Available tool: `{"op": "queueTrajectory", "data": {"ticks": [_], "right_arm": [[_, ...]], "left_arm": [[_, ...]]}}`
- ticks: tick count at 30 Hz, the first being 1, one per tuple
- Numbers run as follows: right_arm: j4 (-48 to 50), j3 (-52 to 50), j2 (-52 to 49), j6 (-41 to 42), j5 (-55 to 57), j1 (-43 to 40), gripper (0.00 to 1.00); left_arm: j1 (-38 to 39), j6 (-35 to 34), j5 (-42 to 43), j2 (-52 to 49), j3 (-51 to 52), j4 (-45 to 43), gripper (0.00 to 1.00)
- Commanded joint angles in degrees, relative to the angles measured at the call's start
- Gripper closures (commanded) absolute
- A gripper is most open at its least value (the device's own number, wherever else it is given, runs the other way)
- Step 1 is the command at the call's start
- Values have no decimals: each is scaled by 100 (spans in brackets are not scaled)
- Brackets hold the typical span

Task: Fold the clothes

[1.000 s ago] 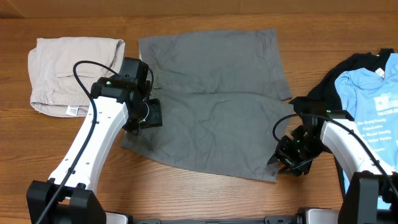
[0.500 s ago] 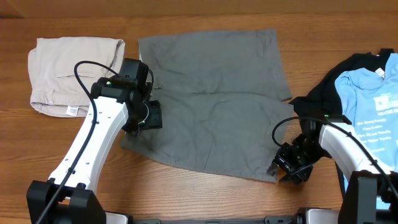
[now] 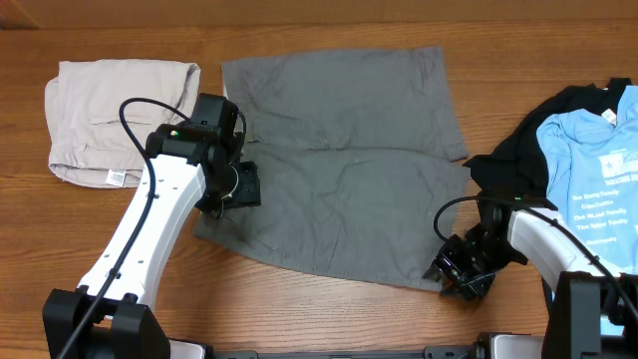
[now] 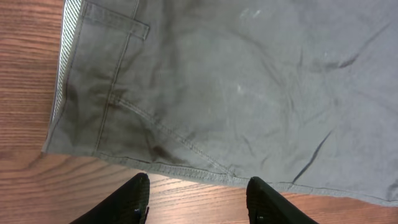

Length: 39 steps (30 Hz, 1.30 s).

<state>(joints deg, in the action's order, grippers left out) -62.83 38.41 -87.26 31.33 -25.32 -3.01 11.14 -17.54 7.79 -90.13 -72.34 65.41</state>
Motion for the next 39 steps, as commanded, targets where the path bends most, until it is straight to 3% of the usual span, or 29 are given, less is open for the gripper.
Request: {"op": "queueTrajectory", "data": {"ticks": [1, 10, 18, 29, 33, 35, 39], "right_arm": [[92, -190, 26, 216, -138, -22, 53], [595, -525, 26, 216, -201, -22, 52], [-37, 52, 28, -133, 0, -24, 53], [-328, -13, 111, -339, -461, -24, 55], [-605, -7, 173, -756, -398, -262, 46], [-669, -7, 170, -761, -393, -396, 0], [-667, -9, 170, -911, -367, -564, 0]], "left_arm": [[-20, 131, 61, 13, 35, 33, 46], [-20, 129, 63, 13, 35, 15, 40], [-20, 131, 61, 13, 35, 57, 31], [-20, 131, 61, 13, 35, 59, 24], [-20, 223, 61, 13, 35, 59, 10], [-20, 216, 63, 13, 35, 11, 0], [-20, 216, 63, 13, 35, -7, 0]]}}
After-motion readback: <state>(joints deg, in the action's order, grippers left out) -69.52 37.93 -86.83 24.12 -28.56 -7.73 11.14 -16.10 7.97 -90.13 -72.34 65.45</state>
